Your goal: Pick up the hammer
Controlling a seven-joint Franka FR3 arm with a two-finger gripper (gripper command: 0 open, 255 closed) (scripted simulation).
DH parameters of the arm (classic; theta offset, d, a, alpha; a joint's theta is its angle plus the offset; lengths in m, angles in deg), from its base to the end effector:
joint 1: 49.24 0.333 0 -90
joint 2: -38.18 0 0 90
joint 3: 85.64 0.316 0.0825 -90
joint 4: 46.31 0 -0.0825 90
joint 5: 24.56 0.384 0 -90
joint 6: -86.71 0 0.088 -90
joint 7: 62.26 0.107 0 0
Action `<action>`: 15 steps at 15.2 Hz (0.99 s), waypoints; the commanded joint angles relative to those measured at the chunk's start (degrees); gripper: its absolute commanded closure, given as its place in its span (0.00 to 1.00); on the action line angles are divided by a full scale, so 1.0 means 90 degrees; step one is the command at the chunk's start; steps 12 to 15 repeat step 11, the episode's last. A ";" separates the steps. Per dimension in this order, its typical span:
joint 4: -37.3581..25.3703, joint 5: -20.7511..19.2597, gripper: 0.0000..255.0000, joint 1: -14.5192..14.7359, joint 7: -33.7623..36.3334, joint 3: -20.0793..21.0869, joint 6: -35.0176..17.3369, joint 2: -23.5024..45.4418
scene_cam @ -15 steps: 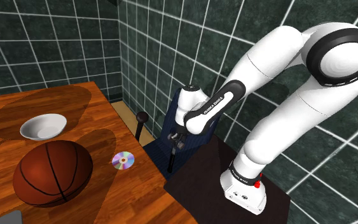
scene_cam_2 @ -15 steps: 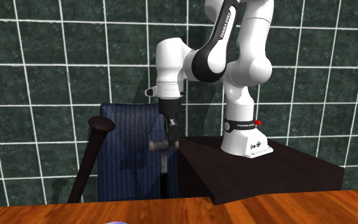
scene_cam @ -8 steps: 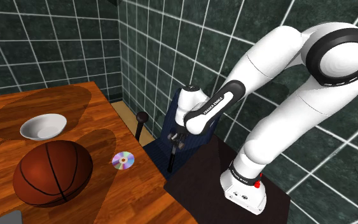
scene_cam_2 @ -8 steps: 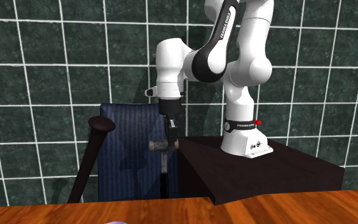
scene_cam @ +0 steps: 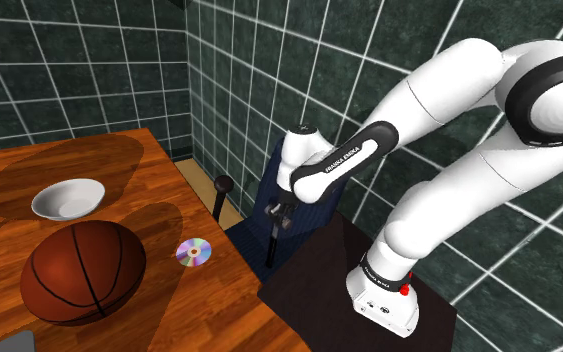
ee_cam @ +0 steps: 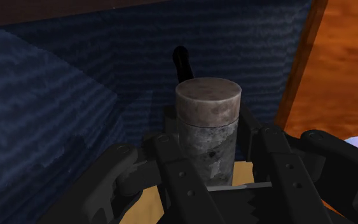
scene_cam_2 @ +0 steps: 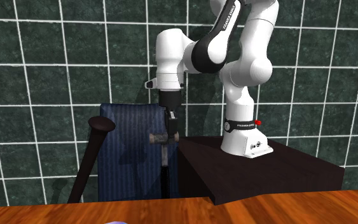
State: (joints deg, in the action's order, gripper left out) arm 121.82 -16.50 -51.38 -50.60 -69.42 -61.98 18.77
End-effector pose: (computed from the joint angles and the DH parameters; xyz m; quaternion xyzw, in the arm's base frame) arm 0.3230 0.0662 0.2624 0.9988 -0.0471 -0.0014 0.0108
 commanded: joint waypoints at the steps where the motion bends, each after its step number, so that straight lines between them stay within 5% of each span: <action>1: -0.0050 0.0029 1.00 0.0030 -0.0034 -0.0041 0.0296 -0.0243; 9: -0.0278 0.0062 1.00 0.0105 -0.0103 -0.0176 0.1358 -0.1080; 15: -0.0283 0.0062 1.00 0.0106 -0.0104 -0.0179 0.1377 -0.1094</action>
